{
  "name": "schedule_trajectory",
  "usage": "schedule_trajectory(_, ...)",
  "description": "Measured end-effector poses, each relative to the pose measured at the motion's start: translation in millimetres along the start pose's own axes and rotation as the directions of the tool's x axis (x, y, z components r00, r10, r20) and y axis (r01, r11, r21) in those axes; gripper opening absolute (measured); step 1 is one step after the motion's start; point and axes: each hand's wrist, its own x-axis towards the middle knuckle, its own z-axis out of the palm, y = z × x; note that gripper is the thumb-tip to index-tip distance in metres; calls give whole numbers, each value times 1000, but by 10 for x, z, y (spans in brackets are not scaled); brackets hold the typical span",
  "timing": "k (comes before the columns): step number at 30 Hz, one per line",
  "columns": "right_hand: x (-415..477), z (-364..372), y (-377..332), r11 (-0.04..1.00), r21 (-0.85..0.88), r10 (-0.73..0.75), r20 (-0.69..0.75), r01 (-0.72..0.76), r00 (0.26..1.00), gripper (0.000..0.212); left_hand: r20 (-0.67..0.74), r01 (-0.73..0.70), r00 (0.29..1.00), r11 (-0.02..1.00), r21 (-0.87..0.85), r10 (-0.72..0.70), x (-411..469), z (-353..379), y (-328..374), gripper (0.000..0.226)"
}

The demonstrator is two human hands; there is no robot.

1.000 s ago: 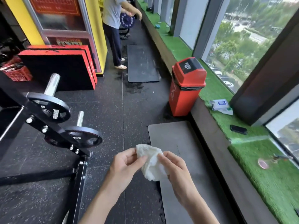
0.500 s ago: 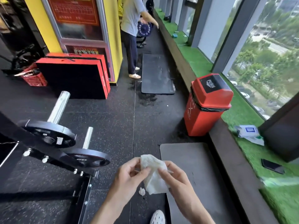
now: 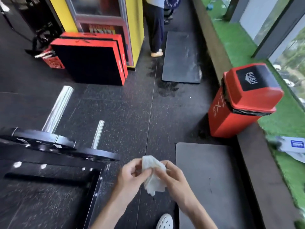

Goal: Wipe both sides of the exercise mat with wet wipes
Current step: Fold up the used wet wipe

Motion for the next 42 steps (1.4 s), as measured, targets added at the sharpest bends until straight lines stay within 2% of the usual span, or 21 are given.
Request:
schedule_trajectory(3,299,-25,81,999,-13,33,3,-33,999,14,4,9,1000,1000,2,-9,334,-34,-131,19)
schedule_trajectory(6,642,4,270,997,-44,63,-42,-65,997,14,43,17,999,1000,12,-18,727,-95,-370,17)
schedule_trajectory(14,1617,47,1364,972,-26,225,-157,-232,962,17,154,139,978,990,27,-141,1787,-220,-1437,12)
schedule_trajectory(20,2286,-125,2828,939,-16,336,-182,-344,924,21,151,237,960,971,16,-237,2533,-61,-2855,15)
schedule_trajectory(25,2833,-364,4467,892,-109,410,-212,-438,887,19,156,313,935,948,55,-317,3125,219,-4515,18)
schedule_trajectory(30,3191,-550,6060,833,-100,504,-270,-544,821,18,156,384,902,913,140,-403,3605,539,-6091,19)
schedule_trajectory(33,3317,-608,6943,764,-150,570,-300,-628,765,10,110,439,876,872,218,-469,3700,706,-6875,8)
schedule_trajectory(36,3403,-636,7604,672,-239,600,-379,-701,705,20,96,488,841,824,289,-532,3716,799,-7403,22)
schedule_trajectory(39,3469,-655,7822,579,-328,588,-467,-746,661,33,125,523,803,790,321,-582,3749,915,-7641,27)
schedule_trajectory(40,3487,-672,7822,566,-343,577,-484,-749,658,33,128,535,793,782,319,-595,3773,963,-7662,27)
schedule_trajectory(42,3521,-718,7822,618,-290,564,-483,-730,670,28,128,566,778,774,282,-615,3829,1060,-7648,26)
